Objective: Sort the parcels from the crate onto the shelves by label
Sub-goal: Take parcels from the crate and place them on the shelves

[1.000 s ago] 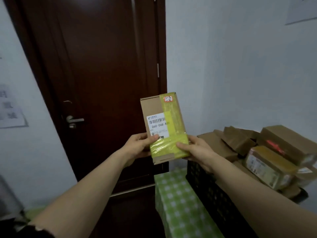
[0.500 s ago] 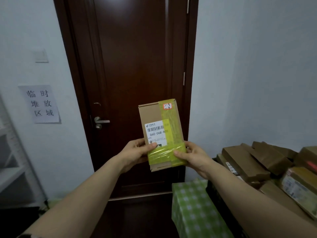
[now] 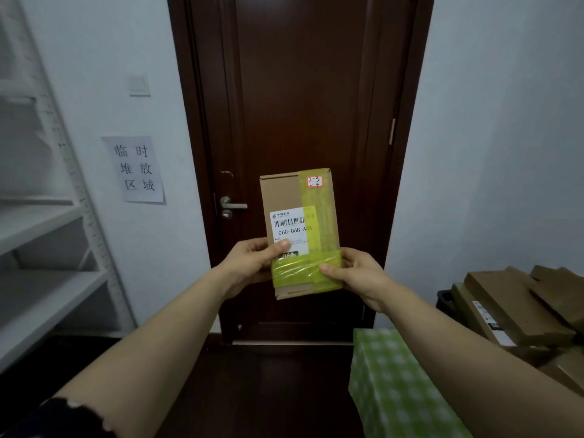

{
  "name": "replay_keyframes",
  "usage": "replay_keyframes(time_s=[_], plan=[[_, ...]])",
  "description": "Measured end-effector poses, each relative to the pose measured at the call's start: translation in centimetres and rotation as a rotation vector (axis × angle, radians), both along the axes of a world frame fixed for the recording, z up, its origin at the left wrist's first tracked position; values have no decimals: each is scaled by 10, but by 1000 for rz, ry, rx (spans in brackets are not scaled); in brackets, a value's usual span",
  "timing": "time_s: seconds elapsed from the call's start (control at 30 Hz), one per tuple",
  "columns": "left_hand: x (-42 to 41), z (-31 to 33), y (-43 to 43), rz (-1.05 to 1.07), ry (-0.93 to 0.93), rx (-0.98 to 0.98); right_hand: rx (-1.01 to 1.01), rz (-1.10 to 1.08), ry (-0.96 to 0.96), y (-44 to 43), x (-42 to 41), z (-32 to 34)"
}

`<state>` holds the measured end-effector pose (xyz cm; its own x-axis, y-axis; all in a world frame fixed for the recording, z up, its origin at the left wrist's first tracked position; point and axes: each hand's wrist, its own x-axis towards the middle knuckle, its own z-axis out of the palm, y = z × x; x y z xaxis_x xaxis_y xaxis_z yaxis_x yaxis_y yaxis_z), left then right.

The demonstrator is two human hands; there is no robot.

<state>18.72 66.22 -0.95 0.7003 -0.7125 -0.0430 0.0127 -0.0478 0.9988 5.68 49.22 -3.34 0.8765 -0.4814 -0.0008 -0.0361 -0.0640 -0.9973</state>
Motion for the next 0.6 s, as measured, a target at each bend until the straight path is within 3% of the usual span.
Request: replay_keyframes(time_s=[0.6], plan=[[65, -35, 194, 347, 26, 85, -81, 393, 93, 158, 128, -32]])
